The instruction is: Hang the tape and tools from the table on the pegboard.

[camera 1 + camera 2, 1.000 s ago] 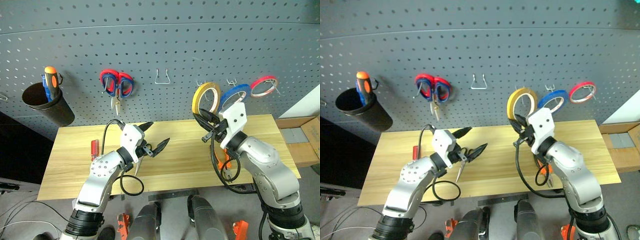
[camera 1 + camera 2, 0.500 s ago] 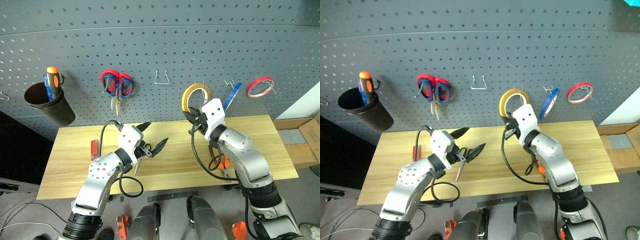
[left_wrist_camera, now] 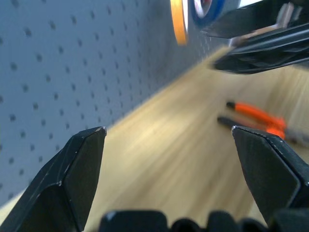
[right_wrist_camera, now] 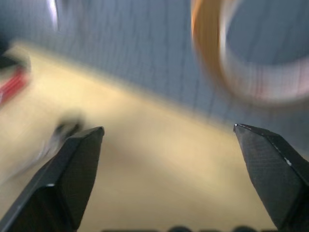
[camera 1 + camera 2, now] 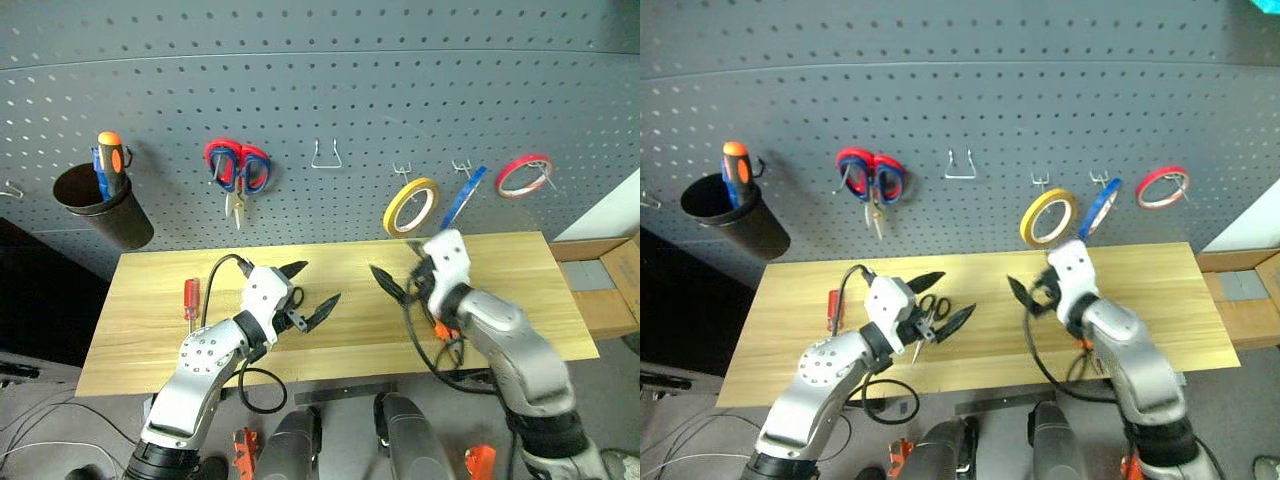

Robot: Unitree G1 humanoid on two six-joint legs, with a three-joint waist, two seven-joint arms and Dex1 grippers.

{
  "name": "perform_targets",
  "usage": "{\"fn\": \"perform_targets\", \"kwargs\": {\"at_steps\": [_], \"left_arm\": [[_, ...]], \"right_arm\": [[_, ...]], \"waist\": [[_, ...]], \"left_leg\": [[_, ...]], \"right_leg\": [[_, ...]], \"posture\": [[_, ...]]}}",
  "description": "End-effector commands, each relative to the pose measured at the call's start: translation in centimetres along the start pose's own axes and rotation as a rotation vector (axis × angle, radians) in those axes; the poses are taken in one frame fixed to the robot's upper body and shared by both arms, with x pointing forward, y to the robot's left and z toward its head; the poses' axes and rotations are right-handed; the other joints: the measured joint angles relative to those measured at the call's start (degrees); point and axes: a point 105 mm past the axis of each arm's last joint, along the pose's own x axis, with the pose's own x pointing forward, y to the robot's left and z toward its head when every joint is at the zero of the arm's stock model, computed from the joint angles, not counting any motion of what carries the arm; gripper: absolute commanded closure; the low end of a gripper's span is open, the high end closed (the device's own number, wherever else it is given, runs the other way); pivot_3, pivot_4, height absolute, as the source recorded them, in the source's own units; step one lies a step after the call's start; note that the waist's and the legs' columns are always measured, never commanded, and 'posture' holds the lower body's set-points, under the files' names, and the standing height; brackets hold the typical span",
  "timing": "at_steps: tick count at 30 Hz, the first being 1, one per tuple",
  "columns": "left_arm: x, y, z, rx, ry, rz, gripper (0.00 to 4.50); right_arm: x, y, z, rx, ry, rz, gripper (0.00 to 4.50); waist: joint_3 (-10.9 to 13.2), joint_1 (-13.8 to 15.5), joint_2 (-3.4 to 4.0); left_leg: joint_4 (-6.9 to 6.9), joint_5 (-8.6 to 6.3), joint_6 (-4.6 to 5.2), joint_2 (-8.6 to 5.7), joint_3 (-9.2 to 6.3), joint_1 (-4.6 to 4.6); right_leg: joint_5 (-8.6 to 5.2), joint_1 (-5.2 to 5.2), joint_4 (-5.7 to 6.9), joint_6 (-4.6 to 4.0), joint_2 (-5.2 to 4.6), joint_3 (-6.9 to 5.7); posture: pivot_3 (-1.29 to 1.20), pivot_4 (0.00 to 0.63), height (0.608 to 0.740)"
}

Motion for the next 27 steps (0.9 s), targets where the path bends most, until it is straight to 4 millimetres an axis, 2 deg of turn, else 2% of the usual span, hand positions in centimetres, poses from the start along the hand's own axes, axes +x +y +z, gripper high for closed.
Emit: {"fn": "perform_targets", "kwargs": {"at_steps": [1,6,9,12,16,21,27], "left_arm": [[0.2,-2.0,-0.2,0.043,0.003,-0.096,0.00],[-1.0,-3.8,-1.2,0.002,0.044,-0.174,0.00],[-1.5,-3.9,-2.3,0.029,0.086,-0.160,0.00],[-1.9,-4.3,-2.6,0.005,0.099,-0.158,0.00],[-2.7,-5.5,-2.3,-0.026,0.103,-0.193,0.00],[-3.2,-7.1,-0.2,-0.042,0.030,-0.226,0.00],[-3.3,-7.2,0.3,-0.050,0.035,-0.212,0.00]], "right_arm": [[-2.6,-2.5,-2.9,0.080,0.166,-0.095,0.08],[-3.8,-4.2,-4.0,0.233,0.268,-0.221,0.08],[-3.3,-4.3,-5.3,0.236,0.348,-0.266,0.08],[-1.9,-4.1,-5.5,0.289,0.360,-0.293,0.08],[-1.1,-4.9,-6.1,0.241,0.416,-0.346,0.08],[-0.4,-5.0,-6.8,0.247,0.443,-0.339,0.08],[1.3,-5.4,-7.1,0.260,0.439,-0.353,0.08]], "waist": [[0.1,-0.1,0.02],[0.2,-1.2,0.10],[0.5,-1.1,0.26],[0.6,-0.9,0.27],[1.0,-0.7,0.34],[1.8,-0.4,0.30],[2.1,-0.4,0.33]], "left_leg": [[0.00,-0.06,0.10,0.01,0.04,0.01],[-0.02,-0.06,0.14,0.20,0.15,0.09],[-0.03,-0.05,0.15,0.22,0.17,0.09],[-0.05,-0.06,0.17,0.20,0.17,0.03],[-0.10,-0.10,0.23,0.16,0.18,0.00],[-0.12,-0.10,0.24,0.17,0.09,-0.05],[-0.14,-0.10,0.23,0.18,0.09,-0.06]], "right_leg": [[0.00,0.01,-0.05,0.00,-0.01,0.01],[0.00,0.04,-0.04,-0.01,0.04,0.28],[-0.04,0.04,-0.02,-0.05,0.05,0.24],[-0.03,0.05,-0.15,-0.05,0.03,0.22],[-0.03,0.04,-0.28,-0.06,0.00,0.25],[-0.03,0.03,-0.32,-0.05,-0.02,0.14],[-0.04,0.02,-0.33,-0.04,-0.01,0.10]], "posture": [[-0.20,0.322,0.740],[-0.21,0.349,0.740],[-0.20,0.360,0.740],[-0.18,0.366,0.740],[-0.16,0.378,0.740],[-0.13,0.382,0.740],[-0.11,0.391,0.740]]}}
